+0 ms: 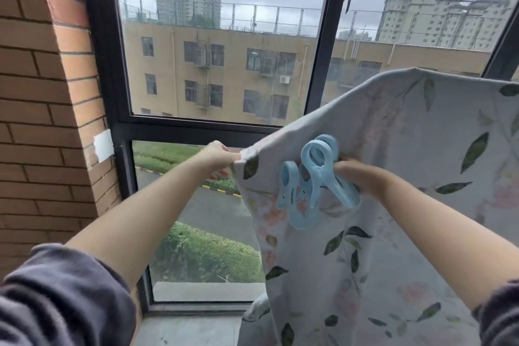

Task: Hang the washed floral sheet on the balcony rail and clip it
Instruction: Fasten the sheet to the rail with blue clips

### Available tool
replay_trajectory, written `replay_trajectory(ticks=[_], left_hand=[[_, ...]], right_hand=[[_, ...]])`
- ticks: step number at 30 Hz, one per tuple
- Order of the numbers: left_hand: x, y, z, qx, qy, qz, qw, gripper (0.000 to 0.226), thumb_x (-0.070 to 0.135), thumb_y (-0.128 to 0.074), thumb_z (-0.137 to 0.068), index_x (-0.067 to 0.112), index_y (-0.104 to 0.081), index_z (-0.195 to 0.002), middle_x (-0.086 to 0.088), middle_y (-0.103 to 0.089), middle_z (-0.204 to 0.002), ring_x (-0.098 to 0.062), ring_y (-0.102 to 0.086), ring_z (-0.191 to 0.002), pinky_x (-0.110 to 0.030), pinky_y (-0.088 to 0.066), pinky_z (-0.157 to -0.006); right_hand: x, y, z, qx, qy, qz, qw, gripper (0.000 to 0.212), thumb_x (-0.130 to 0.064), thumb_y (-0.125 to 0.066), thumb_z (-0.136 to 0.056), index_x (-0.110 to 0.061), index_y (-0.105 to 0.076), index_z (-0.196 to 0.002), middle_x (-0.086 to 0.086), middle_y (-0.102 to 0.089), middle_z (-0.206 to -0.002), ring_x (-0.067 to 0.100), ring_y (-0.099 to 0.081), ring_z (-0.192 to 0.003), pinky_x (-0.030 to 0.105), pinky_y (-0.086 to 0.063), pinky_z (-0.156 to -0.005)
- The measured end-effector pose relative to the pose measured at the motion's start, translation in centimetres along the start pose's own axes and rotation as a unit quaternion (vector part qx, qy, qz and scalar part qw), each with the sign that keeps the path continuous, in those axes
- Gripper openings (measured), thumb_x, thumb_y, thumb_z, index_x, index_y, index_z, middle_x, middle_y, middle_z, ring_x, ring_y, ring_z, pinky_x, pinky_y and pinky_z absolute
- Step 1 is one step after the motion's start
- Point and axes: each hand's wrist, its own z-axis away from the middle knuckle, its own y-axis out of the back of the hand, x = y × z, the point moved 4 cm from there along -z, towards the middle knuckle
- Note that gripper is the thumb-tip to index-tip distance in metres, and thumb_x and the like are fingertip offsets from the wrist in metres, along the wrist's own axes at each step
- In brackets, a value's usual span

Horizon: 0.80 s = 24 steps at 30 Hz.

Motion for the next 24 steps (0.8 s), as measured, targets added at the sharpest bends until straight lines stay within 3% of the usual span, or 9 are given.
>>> replay_trajectory(ticks=[2, 4, 6, 7, 9, 13, 17, 20, 24], left_hand=[[1.0, -0.5, -0.7, 0.049, -0.061, 0.039, 0.996, 0.057, 0.041, -0.059, -0.087, 0.013, -0.04, -0.133, -0.004, -0.052, -0.125, -0.021, -0.053, -0.107, -0.033, -0.046, -0.086], [3.0, -1.8, -0.5, -0.004, -0.155, 0.078, 0.985, 0.07, 0.044, -0.063, -0.084, 0.018, -0.031, -0.141, -0.002, -0.045, -0.135, -0.019, -0.045, -0.122, -0.036, -0.038, -0.103], [4.6, -4.0, -0.1, -0.076, -0.208, -0.022, 0.975, 0.066, 0.036, -0.069, -0.081, 0.023, -0.037, -0.138, 0.002, -0.051, -0.12, -0.017, -0.049, -0.117, -0.031, -0.041, -0.095], [5.1, -4.6, -0.1, -0.07, -0.226, -0.099, 0.966, 0.048, 0.028, -0.069, -0.081, 0.023, -0.05, -0.126, 0.001, -0.058, -0.108, -0.02, -0.056, -0.108, -0.027, -0.044, -0.082], [6.7, -4.1, -0.3, 0.049, -0.239, -0.225, 0.943, 0.013, 0.016, -0.058, -0.082, 0.022, -0.064, -0.092, -0.005, -0.066, -0.093, -0.027, -0.061, -0.092, -0.026, -0.043, -0.065], [9.7, 0.8, -1.8, 0.314, -0.208, -0.256, 0.89, 0.024, 0.01, -0.046, -0.088, 0.017, -0.067, -0.098, -0.013, -0.062, -0.106, -0.032, -0.055, -0.102, -0.04, -0.035, -0.089], [11.0, -1.1, -1.5, 0.36, -0.165, -0.338, 0.854, 0.029, 0.012, -0.042, -0.088, 0.013, -0.067, -0.103, -0.017, -0.059, -0.108, -0.034, -0.054, -0.103, -0.041, -0.034, -0.089], [11.1, -2.4, -0.8, 0.329, -0.099, -0.218, 0.913, 0.031, 0.018, -0.041, -0.091, 0.01, -0.065, -0.108, -0.022, -0.062, -0.112, -0.038, -0.058, -0.106, -0.039, -0.044, -0.087], [14.3, -1.9, 0.8, 0.279, -0.101, 0.04, 0.954, 0.035, 0.016, -0.041, -0.093, 0.013, -0.056, -0.124, -0.014, -0.057, -0.126, -0.028, -0.051, -0.117, -0.029, -0.039, -0.095]], right_hand=[[0.6, 0.7, 0.4, -0.01, -0.011, 0.001, 1.0, 0.02, -0.026, -0.07, -0.064, -0.019, -0.063, -0.08, 0.001, -0.057, -0.079, 0.013, -0.052, -0.078, 0.033, -0.043, -0.076], [1.0, 1.7, 1.3, -0.011, -0.009, 0.007, 1.0, 0.02, -0.025, -0.068, -0.066, -0.018, -0.062, -0.084, 0.002, -0.055, -0.083, 0.014, -0.05, -0.081, 0.033, -0.043, -0.077], [1.6, 2.9, 2.3, 0.0, -0.003, 0.006, 1.0, 0.021, -0.022, -0.063, -0.069, -0.014, -0.061, -0.088, 0.003, -0.054, -0.085, 0.013, -0.05, -0.08, 0.03, -0.042, -0.075], [1.8, 3.4, 2.8, 0.001, -0.007, 0.008, 1.0, 0.025, -0.021, -0.062, -0.07, -0.009, -0.06, -0.092, 0.004, -0.054, -0.086, 0.014, -0.05, -0.08, 0.03, -0.042, -0.075], [2.6, 4.6, 3.9, -0.005, -0.016, 0.025, 1.0, 0.037, -0.02, -0.062, -0.072, 0.003, -0.058, -0.101, 0.007, -0.055, -0.09, 0.019, -0.051, -0.084, 0.033, -0.043, -0.079], [3.9, 7.6, 5.3, 0.027, -0.02, 0.026, 0.999, 0.029, -0.018, -0.062, -0.079, -0.003, -0.062, -0.103, 0.012, -0.062, -0.092, 0.019, -0.058, -0.081, 0.039, -0.05, -0.078], [4.5, 9.5, 6.6, 0.053, -0.026, 0.008, 0.998, 0.035, -0.023, -0.063, -0.071, -0.007, -0.064, -0.103, 0.014, -0.061, -0.092, 0.021, -0.056, -0.08, 0.038, -0.047, -0.076], [5.2, 10.1, 7.7, 0.023, -0.03, 0.031, 0.999, 0.04, -0.023, -0.062, -0.073, -0.002, -0.062, -0.107, 0.028, -0.059, -0.104, 0.025, -0.053, -0.089, 0.042, -0.044, -0.083], [5.2, 11.6, 8.3, 0.017, -0.004, 0.003, 1.0, 0.036, -0.014, -0.059, -0.082, 0.005, -0.055, -0.111, 0.011, -0.054, -0.093, 0.022, -0.048, -0.086, 0.036, -0.04, -0.077]])
